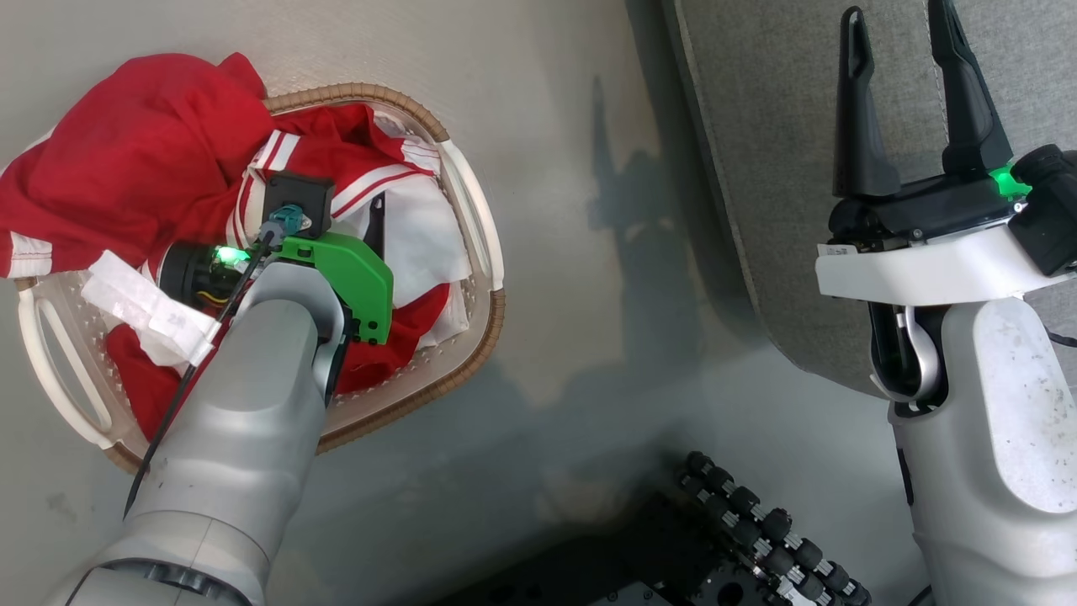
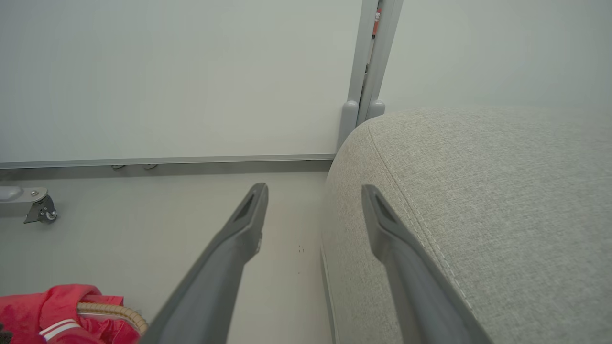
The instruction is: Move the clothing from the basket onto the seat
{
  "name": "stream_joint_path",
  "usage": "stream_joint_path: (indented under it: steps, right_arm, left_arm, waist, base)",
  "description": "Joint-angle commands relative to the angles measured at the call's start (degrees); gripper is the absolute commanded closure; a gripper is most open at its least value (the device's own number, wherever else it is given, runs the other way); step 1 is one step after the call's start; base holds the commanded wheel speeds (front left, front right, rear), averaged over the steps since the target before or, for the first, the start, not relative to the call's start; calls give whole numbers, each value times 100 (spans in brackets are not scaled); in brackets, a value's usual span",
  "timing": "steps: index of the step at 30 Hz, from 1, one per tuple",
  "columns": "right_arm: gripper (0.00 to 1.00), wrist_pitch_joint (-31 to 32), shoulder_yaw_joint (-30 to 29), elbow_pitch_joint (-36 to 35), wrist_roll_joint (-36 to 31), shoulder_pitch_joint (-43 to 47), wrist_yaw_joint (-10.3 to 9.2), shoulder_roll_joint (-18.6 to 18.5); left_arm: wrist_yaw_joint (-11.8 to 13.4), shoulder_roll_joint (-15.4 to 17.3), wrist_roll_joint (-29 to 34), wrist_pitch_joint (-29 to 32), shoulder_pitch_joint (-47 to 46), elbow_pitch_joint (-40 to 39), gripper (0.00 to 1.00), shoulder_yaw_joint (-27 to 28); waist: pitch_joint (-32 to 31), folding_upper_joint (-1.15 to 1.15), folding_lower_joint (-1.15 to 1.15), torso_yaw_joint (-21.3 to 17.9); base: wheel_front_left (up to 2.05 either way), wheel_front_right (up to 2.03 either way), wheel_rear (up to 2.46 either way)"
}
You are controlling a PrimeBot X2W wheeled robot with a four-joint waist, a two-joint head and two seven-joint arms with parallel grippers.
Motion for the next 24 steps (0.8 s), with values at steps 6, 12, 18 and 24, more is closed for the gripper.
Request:
stream_joint_path:
  steps: [6, 12, 18, 24]
  right_arm:
    - [0, -12, 14, 43, 30, 1, -4, -15]
    - [0, -12, -58, 129, -110, 19, -4, -16]
    - [0, -12, -174, 263, -292, 170, -4, -17]
    - [0, -12, -318, 449, -492, 475, -4, -20]
  left_arm:
    - [-8, 5, -126, -85, -159, 109, 100, 14]
    - [-88, -30, -135, -223, -27, -9, 100, -104]
    - [-205, -55, -103, -308, 229, -389, 100, -332]
    - [-303, -61, 138, -322, 543, -997, 100, -805]
  waist:
    - [7, 0, -1, 27]
    - [-161, 0, -1, 219]
    - [-581, 0, -1, 554]
    - [-1283, 0, -1, 923]
  base:
    - [0, 0, 0]
    - [0, 0, 0]
    - [0, 0, 0]
    - [0, 0, 0]
